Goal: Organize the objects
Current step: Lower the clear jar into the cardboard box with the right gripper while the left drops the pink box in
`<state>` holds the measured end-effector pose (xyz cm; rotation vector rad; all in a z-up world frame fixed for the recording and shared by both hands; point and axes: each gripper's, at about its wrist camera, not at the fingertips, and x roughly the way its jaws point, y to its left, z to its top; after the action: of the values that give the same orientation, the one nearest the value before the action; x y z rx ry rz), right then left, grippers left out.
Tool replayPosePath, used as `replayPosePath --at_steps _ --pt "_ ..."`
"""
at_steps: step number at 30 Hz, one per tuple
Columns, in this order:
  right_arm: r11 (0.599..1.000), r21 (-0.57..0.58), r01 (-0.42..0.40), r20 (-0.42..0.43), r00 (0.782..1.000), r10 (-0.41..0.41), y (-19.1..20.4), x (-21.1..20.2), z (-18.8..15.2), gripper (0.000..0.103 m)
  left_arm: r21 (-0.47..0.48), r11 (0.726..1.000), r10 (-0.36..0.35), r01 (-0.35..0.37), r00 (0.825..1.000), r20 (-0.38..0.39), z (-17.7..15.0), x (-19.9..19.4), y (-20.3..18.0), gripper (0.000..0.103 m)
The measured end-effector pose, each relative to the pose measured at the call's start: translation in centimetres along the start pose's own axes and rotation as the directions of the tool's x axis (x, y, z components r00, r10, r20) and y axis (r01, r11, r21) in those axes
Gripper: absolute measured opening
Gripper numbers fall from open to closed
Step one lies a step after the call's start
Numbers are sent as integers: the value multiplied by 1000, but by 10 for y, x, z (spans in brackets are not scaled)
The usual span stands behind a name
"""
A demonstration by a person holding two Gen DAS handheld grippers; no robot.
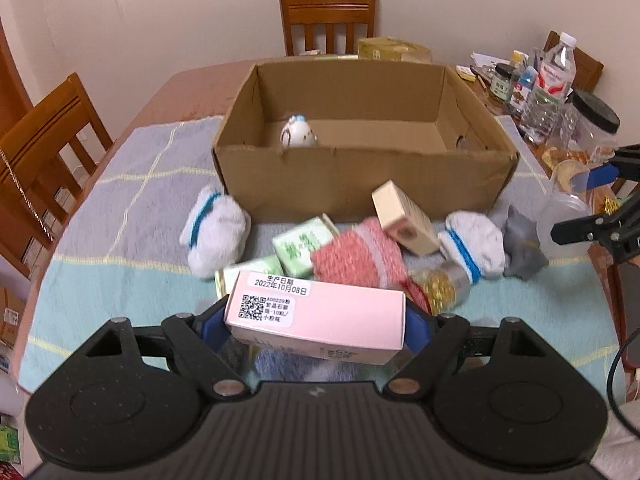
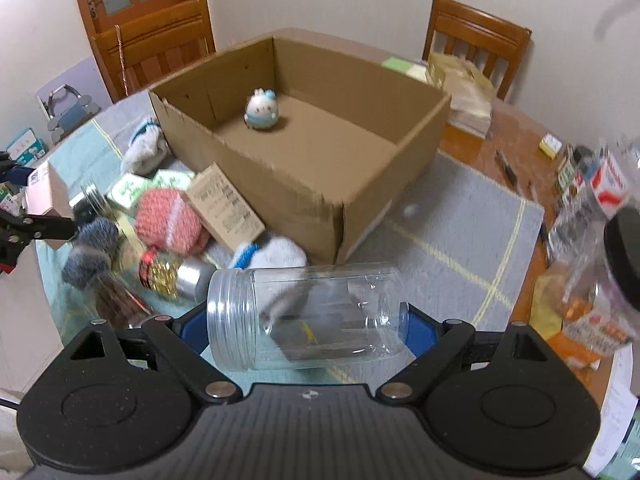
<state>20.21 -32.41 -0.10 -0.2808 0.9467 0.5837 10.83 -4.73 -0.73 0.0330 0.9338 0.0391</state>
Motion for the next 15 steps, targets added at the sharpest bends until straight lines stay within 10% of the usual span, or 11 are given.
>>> replayPosePath --at_steps 15 --pt "999 -49 22 128 992 -15 13 0 73 95 113 994 -27 14 993 114 112 33 -2 83"
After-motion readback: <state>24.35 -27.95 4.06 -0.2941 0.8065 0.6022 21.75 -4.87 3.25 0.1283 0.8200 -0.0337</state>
